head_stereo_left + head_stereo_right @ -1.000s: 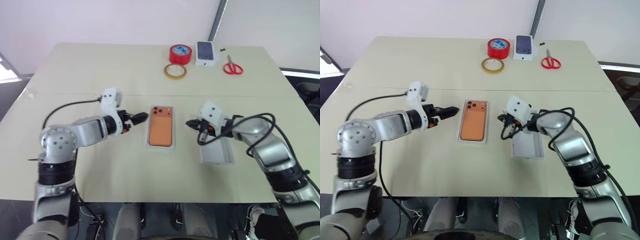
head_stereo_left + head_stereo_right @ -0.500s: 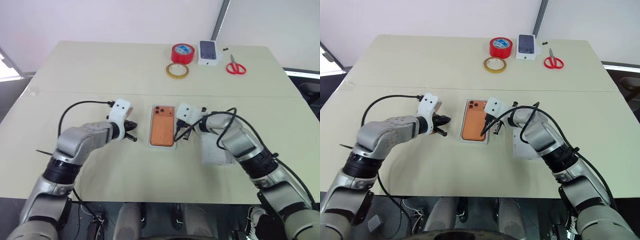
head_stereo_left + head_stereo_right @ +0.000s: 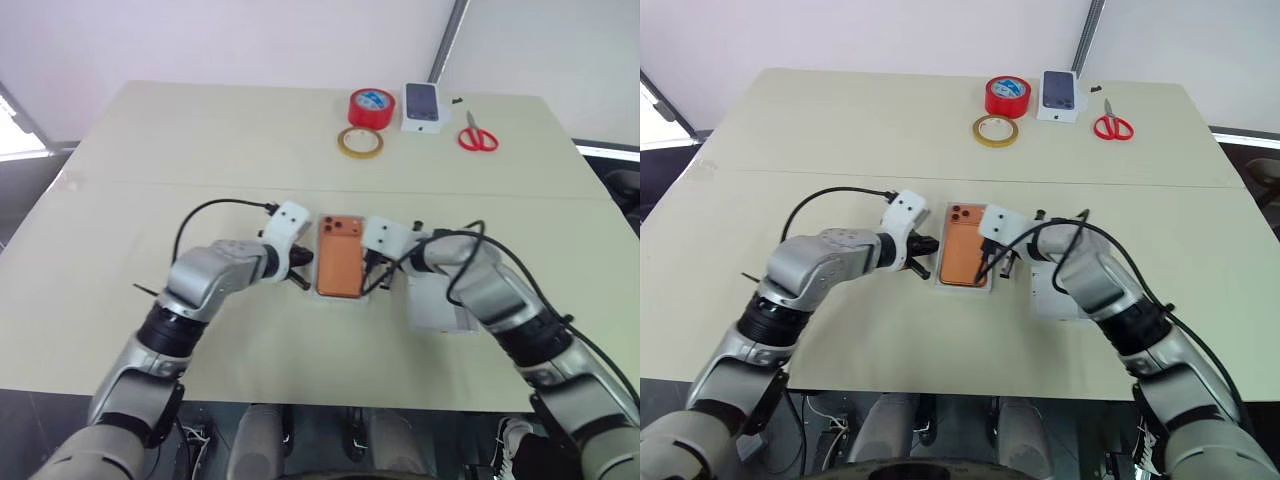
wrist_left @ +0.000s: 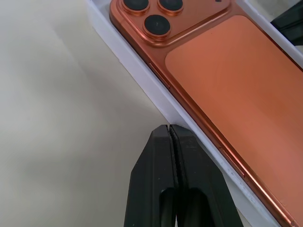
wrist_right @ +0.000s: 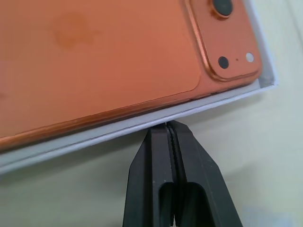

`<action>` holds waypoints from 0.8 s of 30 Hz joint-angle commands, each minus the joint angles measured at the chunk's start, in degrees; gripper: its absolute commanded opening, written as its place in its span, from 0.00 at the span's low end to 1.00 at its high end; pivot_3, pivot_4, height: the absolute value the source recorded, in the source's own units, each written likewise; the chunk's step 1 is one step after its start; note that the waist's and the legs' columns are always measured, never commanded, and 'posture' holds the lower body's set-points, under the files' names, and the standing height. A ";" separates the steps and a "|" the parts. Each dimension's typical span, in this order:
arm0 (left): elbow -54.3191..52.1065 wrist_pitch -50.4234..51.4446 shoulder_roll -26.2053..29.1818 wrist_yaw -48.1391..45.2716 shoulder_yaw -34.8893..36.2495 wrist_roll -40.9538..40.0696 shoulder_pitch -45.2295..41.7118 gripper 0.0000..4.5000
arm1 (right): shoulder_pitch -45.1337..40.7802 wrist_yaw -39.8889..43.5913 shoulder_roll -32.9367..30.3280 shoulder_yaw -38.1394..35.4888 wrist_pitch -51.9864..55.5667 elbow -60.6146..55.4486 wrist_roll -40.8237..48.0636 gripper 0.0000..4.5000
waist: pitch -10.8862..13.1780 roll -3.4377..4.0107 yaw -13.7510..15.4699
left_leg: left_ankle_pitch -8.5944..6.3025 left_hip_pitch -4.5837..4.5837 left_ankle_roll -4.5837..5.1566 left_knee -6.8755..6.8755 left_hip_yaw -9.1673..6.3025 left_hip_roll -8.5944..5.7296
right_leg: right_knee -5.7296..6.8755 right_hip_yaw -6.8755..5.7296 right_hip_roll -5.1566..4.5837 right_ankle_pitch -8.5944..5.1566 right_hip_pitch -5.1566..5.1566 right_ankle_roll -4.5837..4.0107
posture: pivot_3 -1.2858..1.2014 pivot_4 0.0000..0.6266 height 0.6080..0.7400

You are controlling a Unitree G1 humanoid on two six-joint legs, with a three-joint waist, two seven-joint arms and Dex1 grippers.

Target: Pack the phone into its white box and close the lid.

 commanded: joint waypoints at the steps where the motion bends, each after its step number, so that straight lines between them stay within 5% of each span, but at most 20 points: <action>1: -0.49 -0.03 -4.84 -3.11 -3.22 -0.03 -1.77 0.02 | 1.69 1.45 -1.20 -1.59 1.29 -6.77 1.38 0.00 | 0.00 0.00 0.08 | 0.00 0.00 0.01 0.03 0.01 0.00 | 0.00 0.00 0.00 0.00 0.00 0.00 | 0.52 0.24 1.00; 9: 1.87 1.31 -13.27 -5.44 -6.32 2.43 -3.50 0.02 | 8.16 2.09 -7.72 -5.95 4.44 -11.75 1.27 0.00 | 0.00 0.00 0.92 | -0.06 0.01 0.09 0.07 -0.06 -0.10 | -0.03 -0.03 -0.13 -0.05 0.09 0.05 | 0.52 0.24 1.00; 24: 4.80 1.84 -16.06 -6.03 -3.83 6.17 -3.83 0.02 | 11.23 1.88 -9.95 -8.57 4.90 -12.24 1.25 0.00 | -0.01 0.01 0.70 | -0.16 0.02 0.26 0.31 -0.09 -0.15 | -0.01 -0.04 -0.19 -0.06 0.20 0.08 | 0.52 0.24 1.00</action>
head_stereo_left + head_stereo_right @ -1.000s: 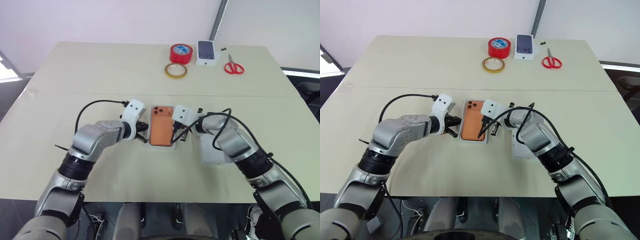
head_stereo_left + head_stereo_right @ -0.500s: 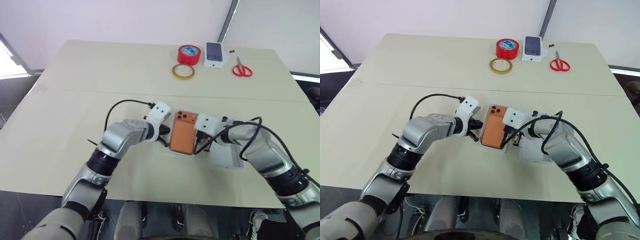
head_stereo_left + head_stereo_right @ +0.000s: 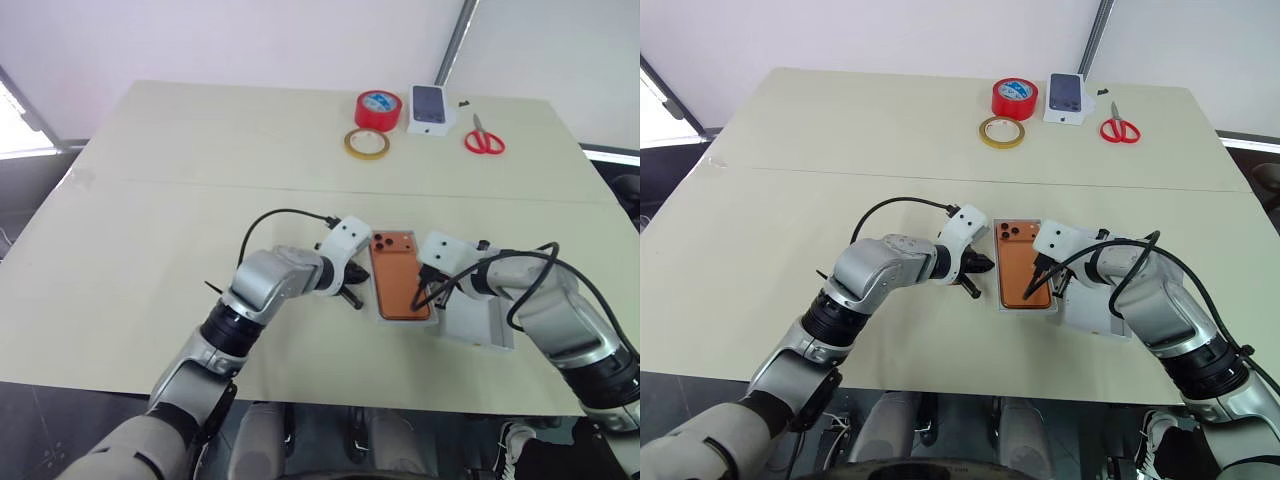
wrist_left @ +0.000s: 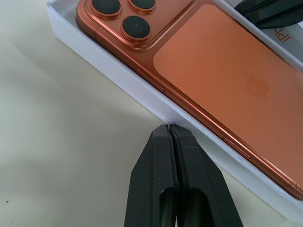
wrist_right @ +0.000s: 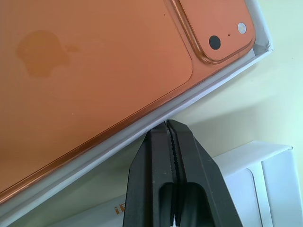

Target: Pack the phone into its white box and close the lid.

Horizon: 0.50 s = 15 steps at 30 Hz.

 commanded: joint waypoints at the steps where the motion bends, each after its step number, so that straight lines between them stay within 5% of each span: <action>1: 0.52 -1.06 -2.47 -1.42 -0.38 -0.18 -1.42 0.02 | -0.11 0.54 0.32 -0.05 -1.08 -2.83 1.26 0.00 | 0.00 0.00 -0.04 | -0.01 0.00 0.01 0.03 0.00 0.00 | 0.00 0.00 0.00 0.00 0.01 0.00 | 0.52 0.24 1.00; 15: -0.73 -0.47 -1.54 -1.96 1.78 1.27 -0.69 0.02 | -1.89 1.41 -1.93 -2.54 -1.40 -0.96 1.53 0.00 | 0.00 0.01 -0.11 | -0.06 0.00 0.08 0.16 0.00 0.04 | 0.04 0.00 0.02 0.00 0.04 0.00 | 0.52 0.24 1.00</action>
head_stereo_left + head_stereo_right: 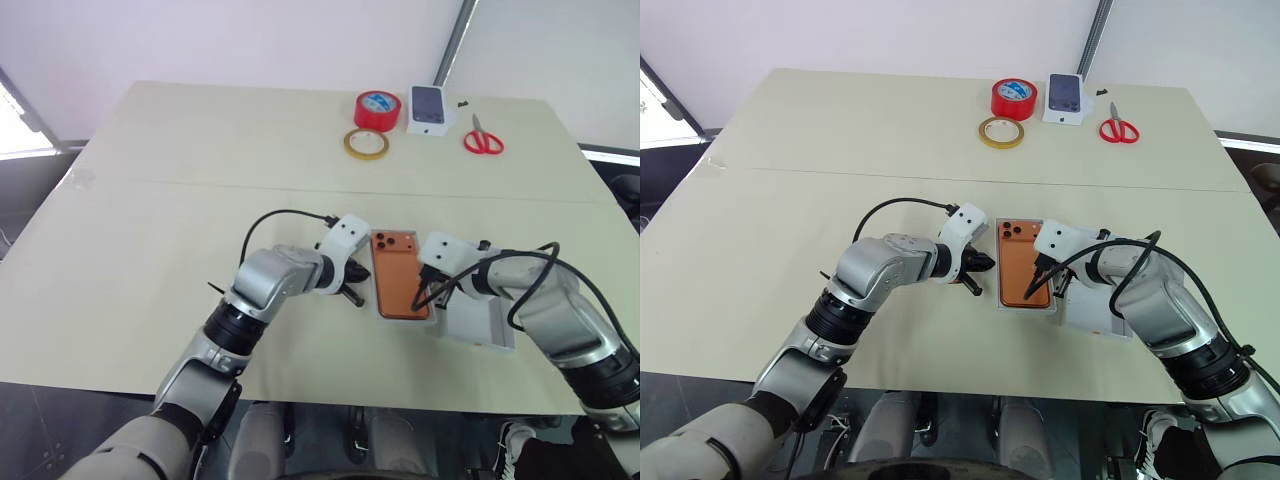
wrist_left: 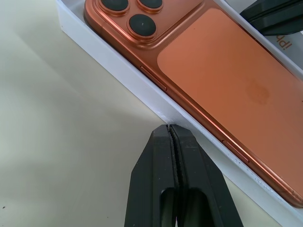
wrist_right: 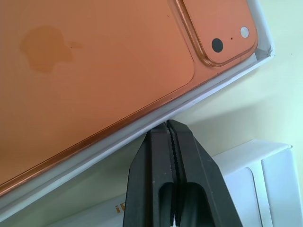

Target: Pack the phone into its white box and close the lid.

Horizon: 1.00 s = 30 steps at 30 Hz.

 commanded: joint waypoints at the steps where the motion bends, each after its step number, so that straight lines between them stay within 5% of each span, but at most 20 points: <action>1: -2.62 -0.01 -0.16 -0.87 0.73 -0.51 -0.65 0.02 | -1.88 1.59 -2.21 -3.60 -0.47 -1.63 2.03 0.00 | 0.00 0.00 0.01 | 0.00 0.00 0.00 0.00 0.00 0.00 | 0.00 0.00 0.00 0.00 0.00 0.00 | 0.52 0.24 1.00; 6: -8.06 0.63 3.42 -1.83 4.94 -2.23 1.04 0.02 | -3.36 5.67 -5.64 -10.19 3.58 -3.61 8.03 0.00 | 0.03 0.04 -0.09 | -0.01 -0.06 0.01 0.01 0.01 0.02 | 0.03 0.00 0.01 0.00 -0.06 0.00 | 0.52 0.24 1.00; 9: -13.28 -8.33 8.89 -4.18 5.81 -0.53 5.15 0.02 | -5.87 7.80 -4.89 -14.42 13.80 -4.15 14.92 0.00 | 0.01 0.08 -0.84 | -0.01 -0.04 0.01 0.01 0.02 0.10 | 0.06 0.02 0.08 0.01 -0.07 0.00 | 0.52 0.24 1.00; 17: -18.95 -28.88 20.13 -15.48 9.72 -0.55 16.57 0.00 | -9.91 -1.83 1.53 -18.55 41.45 -4.38 20.37 0.85 | -0.01 0.14 -1.63 | -0.03 -0.04 -0.03 0.01 0.07 0.14 | 0.11 0.06 -0.11 0.01 -0.14 -0.04 | 0.52 0.24 1.00; 30: -25.02 -39.58 24.76 -23.37 10.39 -2.28 25.86 0.00 | -8.81 -19.89 6.79 -21.26 46.34 -0.99 28.55 0.85 | -0.03 0.31 -1.58 | -0.07 -0.41 0.05 0.06 0.12 0.07 | 0.06 0.04 -0.08 0.02 -0.38 -0.05 | 0.52 0.24 1.00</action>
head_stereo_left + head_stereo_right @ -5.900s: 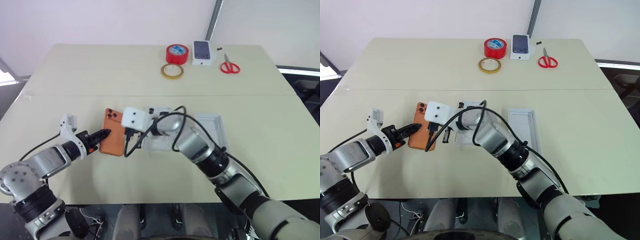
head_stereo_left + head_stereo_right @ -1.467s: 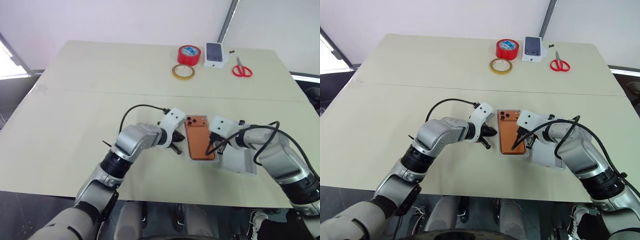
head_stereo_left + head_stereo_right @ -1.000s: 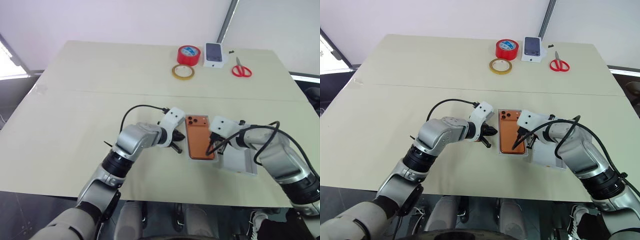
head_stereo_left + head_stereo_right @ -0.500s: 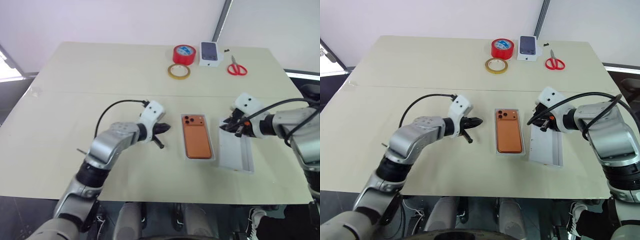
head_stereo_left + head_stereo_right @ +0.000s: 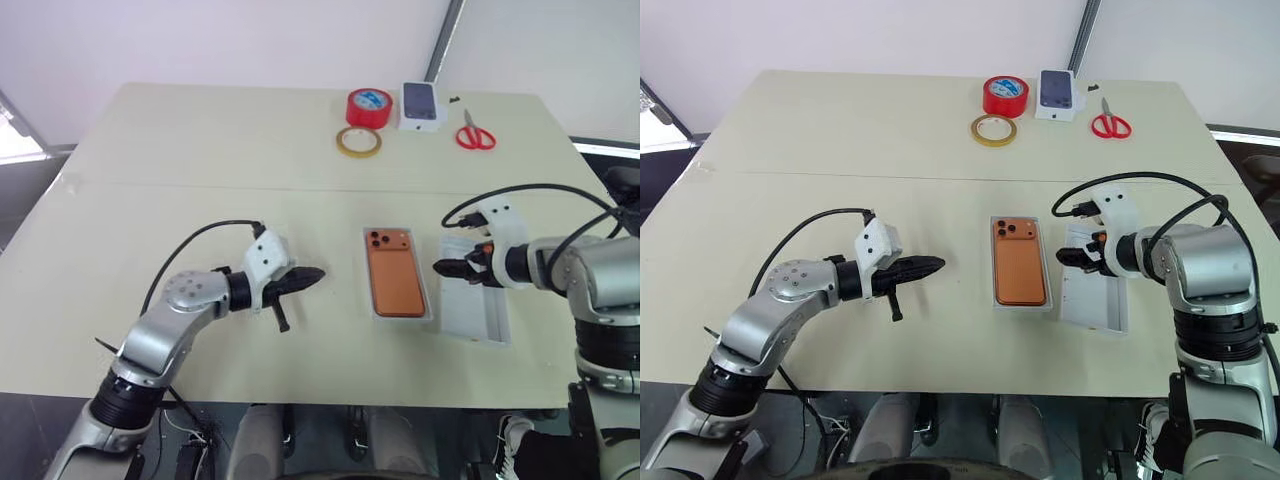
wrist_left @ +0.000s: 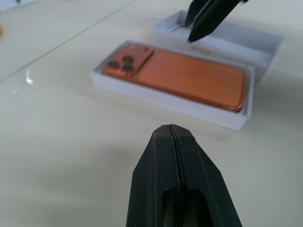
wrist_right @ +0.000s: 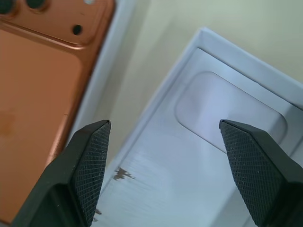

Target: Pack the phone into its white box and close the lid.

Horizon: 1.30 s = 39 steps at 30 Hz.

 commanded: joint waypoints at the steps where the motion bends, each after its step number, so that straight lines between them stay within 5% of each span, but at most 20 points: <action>1: -2.46 -2.52 0.35 -1.13 1.24 -0.93 1.11 0.00 | 1.25 -4.11 -0.75 -0.25 0.37 -2.87 4.08 0.85 | 0.00 0.00 -0.01 | 0.00 0.00 0.01 0.00 0.00 0.02 | 0.01 0.00 0.04 0.00 0.00 0.01 | 0.52 0.24 1.00; 4: -2.87 -4.26 0.71 -2.28 1.59 -1.24 1.99 0.00 | 2.56 -8.27 -0.47 -0.94 0.37 -2.72 8.30 0.85 | -0.01 0.01 0.00 | 0.01 0.01 0.01 0.01 -0.01 0.04 | 0.05 -0.01 0.09 0.00 0.00 0.01 | 0.52 0.24 1.00; 7: -2.85 -4.83 0.93 -2.41 2.13 -1.38 2.12 0.00 | 2.99 -12.76 -1.12 -0.07 0.37 -3.18 12.74 0.68 | -0.01 0.01 0.07 | 0.01 0.01 0.01 0.03 -0.01 0.04 | 0.05 -0.01 0.09 0.00 0.01 0.02 | 0.52 0.24 1.00; 13: -1.26 -5.33 0.73 -1.81 2.64 -0.45 1.64 0.00 | 2.54 -22.95 -1.16 -1.46 0.37 -1.20 22.08 0.01 | -0.01 0.01 0.02 | 0.01 0.01 0.02 0.04 -0.01 0.04 | 0.05 -0.01 0.10 0.00 0.03 0.03 | 0.52 0.24 1.00; 22: 1.33 -5.62 0.09 1.39 7.94 -1.68 1.21 0.00 | -11.94 -33.68 4.03 -14.41 0.37 10.93 36.95 0.01 | 0.01 0.05 -0.46 | 0.01 0.02 0.03 0.05 0.00 0.10 | 0.09 0.01 0.24 0.02 0.01 0.06 | 0.52 0.24 1.00; 28: 6.18 -6.61 0.60 3.61 12.81 -1.25 -0.27 0.00 | -23.42 -45.33 14.35 -22.19 0.37 22.02 61.40 0.01 | 0.00 0.07 -0.48 | 0.02 0.02 0.03 0.02 -0.03 0.20 | 0.12 -0.01 0.47 0.13 0.00 0.24 | 0.52 0.24 1.00; 32: 7.97 -7.45 0.74 3.78 12.99 -0.53 -1.25 0.00 | -17.81 -68.97 21.48 -10.59 -17.24 19.51 94.63 0.01 | 0.00 0.07 -0.85 | 0.02 0.03 0.03 0.02 -0.02 0.27 | 0.18 -0.01 0.45 0.14 0.02 0.27 | 0.52 0.24 1.00; 39: 7.70 -7.41 -0.09 4.30 11.66 0.15 -2.01 0.00 | -5.74 -86.50 36.16 -6.54 -26.26 9.64 96.19 0.01 | -0.01 0.10 -1.21 | 0.02 -0.02 0.03 0.06 -0.07 0.23 | 0.17 0.00 0.39 0.20 0.06 0.38 | 0.52 0.24 1.00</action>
